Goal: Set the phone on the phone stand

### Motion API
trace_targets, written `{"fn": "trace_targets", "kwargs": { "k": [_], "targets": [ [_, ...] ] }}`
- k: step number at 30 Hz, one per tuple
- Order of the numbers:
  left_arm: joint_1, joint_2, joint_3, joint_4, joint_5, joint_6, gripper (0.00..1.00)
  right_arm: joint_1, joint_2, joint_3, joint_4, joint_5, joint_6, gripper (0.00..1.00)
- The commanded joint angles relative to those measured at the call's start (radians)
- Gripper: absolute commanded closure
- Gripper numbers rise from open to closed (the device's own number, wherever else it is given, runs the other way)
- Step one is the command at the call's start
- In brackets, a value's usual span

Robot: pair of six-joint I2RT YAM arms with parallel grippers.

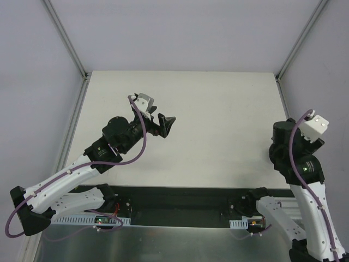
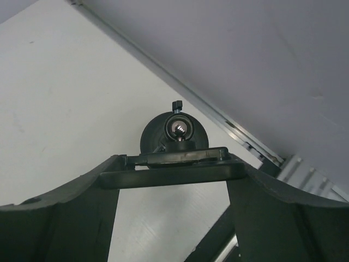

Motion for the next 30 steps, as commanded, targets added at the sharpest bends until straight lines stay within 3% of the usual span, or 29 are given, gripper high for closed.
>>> {"fn": "trace_targets", "kwargs": {
  "k": [1, 5, 10, 30],
  "targets": [
    [0.006, 0.007, 0.028, 0.022, 0.021, -0.026, 0.15, -0.176, 0.015, 0.024, 0.000, 0.069, 0.091, 0.99],
    [0.006, 0.018, 0.028, 0.020, 0.018, -0.026, 0.15, -0.321, 0.107, 0.104, -0.159, 0.029, 0.302, 0.99],
    [0.006, 0.023, 0.028, 0.017, 0.015, -0.026, 0.15, -0.459, 0.132, 0.053, -0.138, -0.087, 0.422, 0.99],
    [0.006, 0.027, 0.035, 0.006, 0.046, -0.046, 0.16, -0.498, 0.153, -0.004, -0.175, 0.120, 0.746, 0.99]
  ]
}}
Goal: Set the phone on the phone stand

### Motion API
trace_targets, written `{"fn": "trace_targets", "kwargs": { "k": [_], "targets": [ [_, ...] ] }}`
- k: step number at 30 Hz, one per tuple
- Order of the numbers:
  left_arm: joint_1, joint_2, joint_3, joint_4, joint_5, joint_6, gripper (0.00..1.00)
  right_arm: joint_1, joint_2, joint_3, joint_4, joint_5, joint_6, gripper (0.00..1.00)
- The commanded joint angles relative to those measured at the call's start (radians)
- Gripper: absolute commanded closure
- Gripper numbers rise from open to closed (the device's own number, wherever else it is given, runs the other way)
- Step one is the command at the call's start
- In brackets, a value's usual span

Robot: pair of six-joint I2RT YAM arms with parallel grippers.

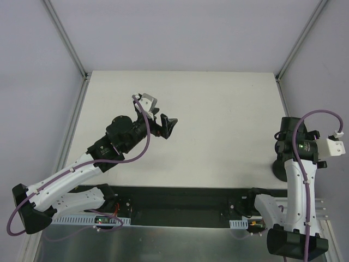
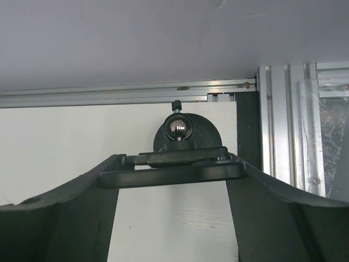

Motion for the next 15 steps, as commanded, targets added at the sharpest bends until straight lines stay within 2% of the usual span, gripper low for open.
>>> {"fn": "trace_targets", "kwargs": {
  "k": [1, 9, 12, 15],
  "targets": [
    [0.006, 0.000, 0.035, 0.020, 0.011, -0.017, 0.16, -0.009, 0.007, 0.027, 0.070, 0.148, 0.083, 0.99],
    [0.004, 0.013, 0.038, 0.017, 0.008, -0.010, 0.16, -0.021, 0.068, 0.008, 0.085, 0.106, 0.081, 0.99],
    [0.006, 0.016, 0.040, 0.015, 0.013, -0.015, 0.16, -0.030, 0.077, -0.001, 0.157, 0.044, -0.019, 0.99],
    [0.006, 0.019, 0.046, 0.009, 0.029, -0.023, 0.16, -0.033, 0.087, -0.004, 0.159, 0.025, -0.041, 0.99]
  ]
}}
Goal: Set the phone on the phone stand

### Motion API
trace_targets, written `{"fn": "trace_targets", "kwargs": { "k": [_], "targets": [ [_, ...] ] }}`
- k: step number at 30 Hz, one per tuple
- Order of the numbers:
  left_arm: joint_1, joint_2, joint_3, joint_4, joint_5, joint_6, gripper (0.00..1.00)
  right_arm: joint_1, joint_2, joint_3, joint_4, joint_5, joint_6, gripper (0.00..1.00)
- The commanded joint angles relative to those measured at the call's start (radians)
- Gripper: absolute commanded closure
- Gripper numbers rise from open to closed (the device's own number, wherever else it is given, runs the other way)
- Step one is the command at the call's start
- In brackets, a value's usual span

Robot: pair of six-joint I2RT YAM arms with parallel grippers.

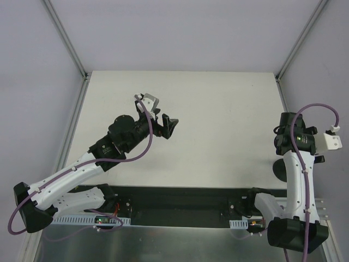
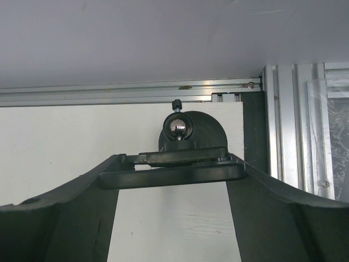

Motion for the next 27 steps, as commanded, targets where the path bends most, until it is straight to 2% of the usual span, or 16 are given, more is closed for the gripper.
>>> {"fn": "trace_targets", "kwargs": {
  "k": [1, 5, 7, 8, 9, 11, 12, 13, 14, 21, 25, 27],
  "targets": [
    [0.004, 0.001, 0.047, 0.010, 0.032, -0.021, 0.16, -0.015, -0.001, 0.013, 0.096, 0.022, -0.064, 0.99],
    [0.006, 0.004, 0.049, 0.007, 0.041, -0.027, 0.16, -0.017, -0.004, 0.011, 0.102, 0.005, -0.107, 0.97],
    [0.006, 0.006, 0.052, 0.004, 0.048, -0.030, 0.16, -0.017, 0.004, 0.011, 0.104, -0.001, -0.122, 0.74],
    [0.006, 0.010, 0.052, 0.003, 0.049, -0.030, 0.17, -0.017, 0.007, 0.013, 0.101, -0.003, -0.145, 0.60],
    [0.006, 0.012, 0.055, 0.001, 0.058, -0.030, 0.18, -0.017, 0.007, 0.019, 0.101, -0.013, -0.156, 0.40],
    [0.006, 0.018, 0.058, 0.000, 0.066, -0.028, 0.19, -0.017, -0.004, 0.025, 0.104, -0.024, -0.205, 0.25],
    [0.006, 0.018, 0.058, -0.002, 0.067, -0.030, 0.19, -0.017, -0.010, 0.026, 0.117, -0.029, -0.225, 0.07],
    [0.006, 0.019, 0.058, -0.003, 0.064, -0.030, 0.19, -0.017, -0.022, 0.031, 0.116, -0.027, -0.243, 0.01],
    [0.006, 0.019, 0.058, -0.003, 0.064, -0.030, 0.19, -0.017, -0.029, 0.034, 0.115, -0.024, -0.260, 0.03],
    [0.006, 0.019, 0.062, -0.005, 0.072, -0.030, 0.18, -0.017, -0.091, 0.079, 0.091, -0.038, -0.406, 0.04],
    [0.006, 0.018, 0.062, -0.006, 0.069, -0.027, 0.17, -0.014, -0.157, 0.098, 0.162, -0.122, -0.684, 0.04],
    [0.006, 0.019, 0.062, -0.006, 0.066, -0.022, 0.16, 0.052, -0.171, 0.138, 0.129, -0.136, -0.713, 0.04]
  ]
}}
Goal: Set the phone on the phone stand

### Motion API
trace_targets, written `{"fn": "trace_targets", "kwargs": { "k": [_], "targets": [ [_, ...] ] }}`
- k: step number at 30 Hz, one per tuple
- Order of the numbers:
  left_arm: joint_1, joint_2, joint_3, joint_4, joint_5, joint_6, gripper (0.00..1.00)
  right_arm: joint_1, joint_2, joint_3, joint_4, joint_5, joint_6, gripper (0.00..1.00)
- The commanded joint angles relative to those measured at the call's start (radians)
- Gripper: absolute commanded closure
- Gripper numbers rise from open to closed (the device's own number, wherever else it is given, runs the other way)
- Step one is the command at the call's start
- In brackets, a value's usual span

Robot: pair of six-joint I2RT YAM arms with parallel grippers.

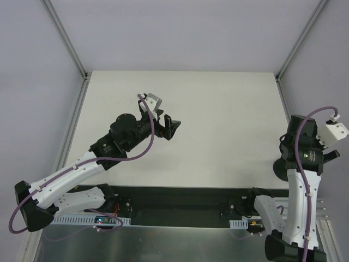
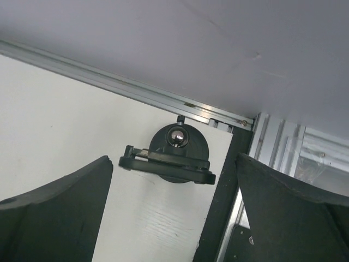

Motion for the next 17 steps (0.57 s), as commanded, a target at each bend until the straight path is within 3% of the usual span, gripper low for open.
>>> {"fn": "trace_targets", "kwargs": {
  "k": [1, 5, 8, 9, 12, 14, 17],
  "targets": [
    [0.006, -0.003, 0.042, 0.017, 0.011, -0.010, 0.16, 0.087, -0.046, 0.104, 0.003, -0.074, -0.230, 0.04],
    [0.006, -0.006, 0.048, 0.013, 0.014, -0.004, 0.14, 0.242, -0.034, 0.267, -0.119, -0.117, -0.270, 0.04],
    [0.006, -0.006, 0.063, 0.010, 0.023, 0.013, 0.14, 0.321, -0.042, 0.289, -0.054, -0.420, -0.301, 0.04],
    [0.006, -0.004, 0.080, 0.006, 0.014, 0.012, 0.13, 0.339, -0.040, 0.279, -0.010, -0.635, -0.291, 0.04],
    [0.006, -0.012, 0.134, -0.030, 0.014, -0.017, 0.13, 0.403, -0.060, 0.197, 0.133, -0.918, -0.299, 0.04],
    [0.006, -0.055, 0.158, -0.052, 0.042, -0.051, 0.12, 0.429, -0.115, 0.135, 0.210, -1.026, -0.307, 0.04],
    [0.006, -0.144, 0.189, -0.105, 0.071, -0.083, 0.08, 0.435, -0.175, 0.152, 0.284, -1.056, -0.339, 0.04]
  ]
}}
